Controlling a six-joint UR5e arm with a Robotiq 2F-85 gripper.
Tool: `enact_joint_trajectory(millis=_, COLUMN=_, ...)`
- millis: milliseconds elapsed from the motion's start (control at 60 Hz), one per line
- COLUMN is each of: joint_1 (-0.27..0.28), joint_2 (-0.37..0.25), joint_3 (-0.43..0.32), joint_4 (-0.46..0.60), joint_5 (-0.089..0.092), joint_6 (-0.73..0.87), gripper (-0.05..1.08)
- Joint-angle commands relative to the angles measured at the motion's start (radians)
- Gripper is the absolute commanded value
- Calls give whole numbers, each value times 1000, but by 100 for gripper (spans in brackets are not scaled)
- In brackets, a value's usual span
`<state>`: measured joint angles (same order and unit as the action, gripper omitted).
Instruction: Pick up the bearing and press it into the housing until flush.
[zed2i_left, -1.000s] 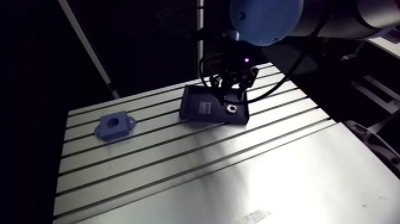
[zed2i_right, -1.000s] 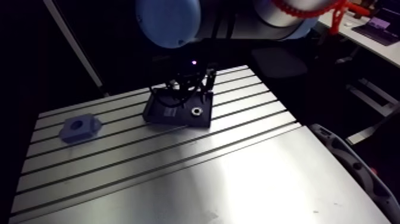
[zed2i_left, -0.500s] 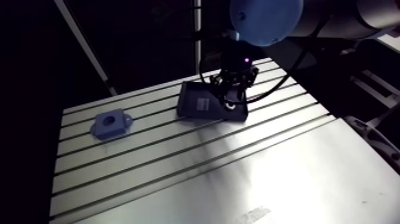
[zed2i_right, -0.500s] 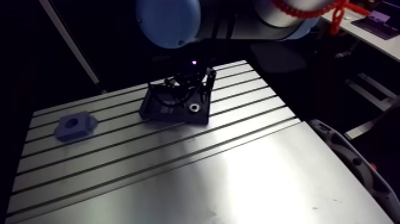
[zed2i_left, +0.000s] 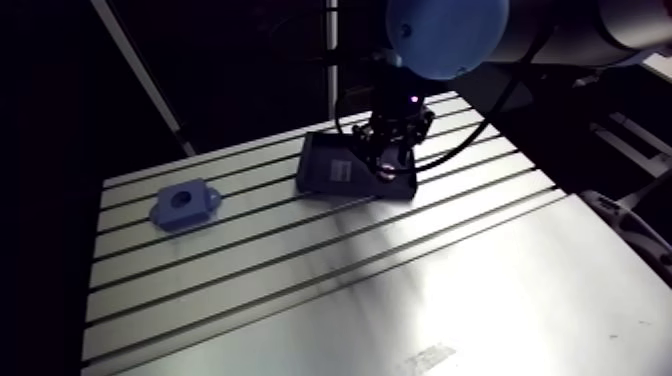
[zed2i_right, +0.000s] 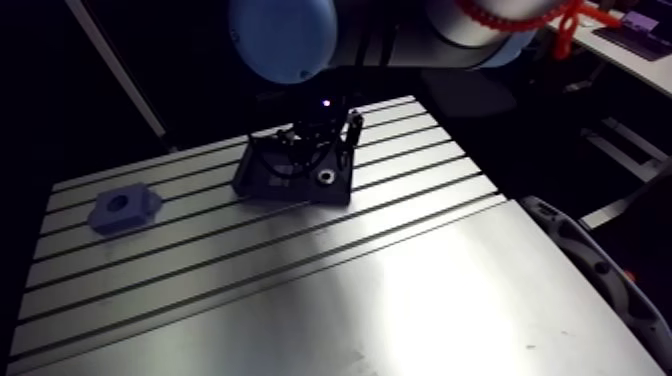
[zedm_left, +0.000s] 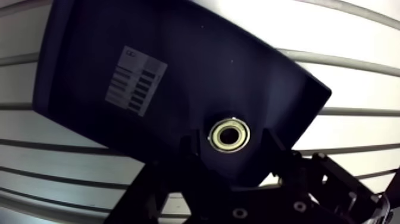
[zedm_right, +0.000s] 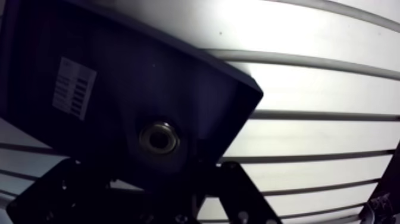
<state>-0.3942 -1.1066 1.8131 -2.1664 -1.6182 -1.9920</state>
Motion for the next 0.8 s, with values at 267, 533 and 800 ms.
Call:
enact_joint_trajectory(millis=267, joint_1=0, joint_2=11, joint_3=2, joint_4=-5, joint_5=-1, joint_6=2, gripper=38)
enact_joint_trajectory(millis=533, joint_1=0, joint_2=18, joint_3=2, joint_4=-5, joint_5=-2, joint_6=2, gripper=42)
enact_joint_trajectory(millis=800, joint_1=0, joint_2=17, joint_3=2, joint_4=-5, joint_5=-2, joint_6=0, gripper=49)
